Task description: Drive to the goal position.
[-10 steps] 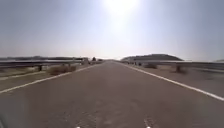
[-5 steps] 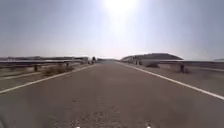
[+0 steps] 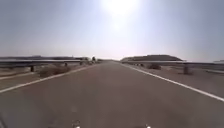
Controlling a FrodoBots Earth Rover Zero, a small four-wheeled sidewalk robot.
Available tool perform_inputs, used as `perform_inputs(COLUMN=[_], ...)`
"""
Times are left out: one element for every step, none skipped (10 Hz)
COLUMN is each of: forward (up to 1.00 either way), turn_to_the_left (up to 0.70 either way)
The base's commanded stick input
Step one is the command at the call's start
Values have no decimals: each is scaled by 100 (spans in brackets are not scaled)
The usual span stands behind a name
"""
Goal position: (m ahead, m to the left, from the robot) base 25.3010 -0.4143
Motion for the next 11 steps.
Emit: perform_inputs(forward=[70,70,70,70,70,70,70,70,70,70,70], turn_to_the_left=[0,0,0,0,0,0,0,0,0,0,0])
